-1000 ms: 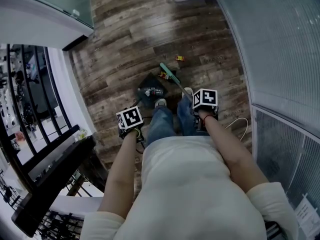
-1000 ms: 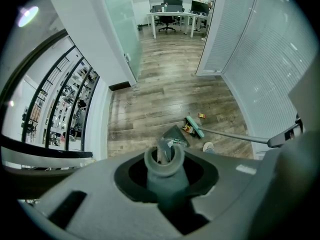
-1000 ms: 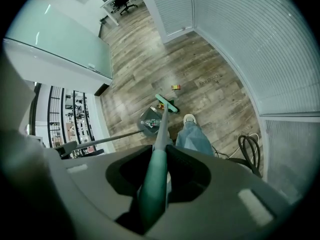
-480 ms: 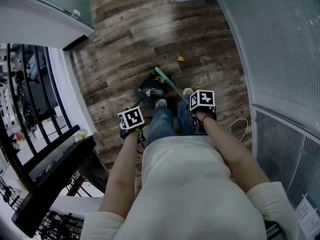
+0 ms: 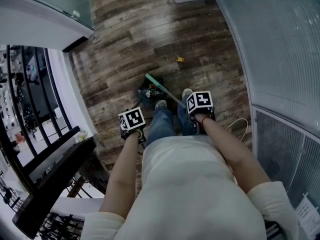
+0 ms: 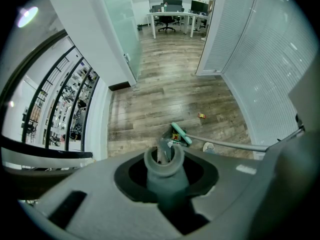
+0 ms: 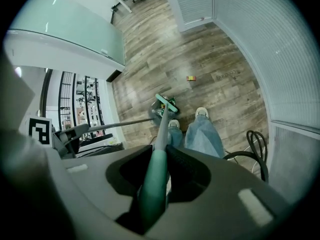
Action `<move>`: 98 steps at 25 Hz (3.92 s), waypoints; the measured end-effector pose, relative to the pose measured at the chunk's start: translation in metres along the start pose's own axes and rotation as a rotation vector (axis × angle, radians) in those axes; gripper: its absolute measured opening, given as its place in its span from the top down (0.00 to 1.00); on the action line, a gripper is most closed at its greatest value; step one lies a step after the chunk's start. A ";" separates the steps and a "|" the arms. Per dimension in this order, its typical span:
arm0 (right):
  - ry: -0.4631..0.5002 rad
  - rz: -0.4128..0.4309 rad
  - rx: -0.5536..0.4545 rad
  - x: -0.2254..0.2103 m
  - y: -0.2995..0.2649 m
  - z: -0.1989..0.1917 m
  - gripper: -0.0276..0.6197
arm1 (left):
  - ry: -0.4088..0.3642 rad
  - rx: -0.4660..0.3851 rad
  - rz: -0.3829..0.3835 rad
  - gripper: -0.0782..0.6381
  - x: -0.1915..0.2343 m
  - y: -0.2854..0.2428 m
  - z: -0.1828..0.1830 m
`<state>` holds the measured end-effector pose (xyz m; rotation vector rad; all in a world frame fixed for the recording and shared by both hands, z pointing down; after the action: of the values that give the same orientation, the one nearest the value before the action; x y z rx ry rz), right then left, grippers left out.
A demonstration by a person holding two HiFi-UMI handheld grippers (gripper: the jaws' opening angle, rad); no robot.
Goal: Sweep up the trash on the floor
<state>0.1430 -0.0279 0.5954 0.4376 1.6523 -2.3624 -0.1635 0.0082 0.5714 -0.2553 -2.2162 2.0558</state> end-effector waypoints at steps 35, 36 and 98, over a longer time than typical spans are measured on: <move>0.107 -0.026 -0.057 0.000 0.035 0.002 0.81 | -0.001 0.003 0.000 0.76 0.001 -0.002 -0.001; 0.100 -0.024 -0.062 -0.003 0.037 0.004 0.81 | -0.001 0.004 0.000 0.76 0.001 -0.002 0.000; 0.039 -0.228 -0.115 -0.113 0.085 0.131 0.81 | 0.008 0.006 0.018 0.76 -0.011 -0.001 0.009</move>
<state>0.2630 -0.1787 0.6052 0.2889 1.9375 -2.4102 -0.1543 -0.0029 0.5716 -0.2835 -2.2105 2.0662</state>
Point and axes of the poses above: the fingertips, and each gripper's own axes: y backward along the fingers, x to its left, z out of its top, the point moved 10 cm from there along y, backward along the fingers, and after that the axes turned 5 degrees about x, right-handed, at the moved point
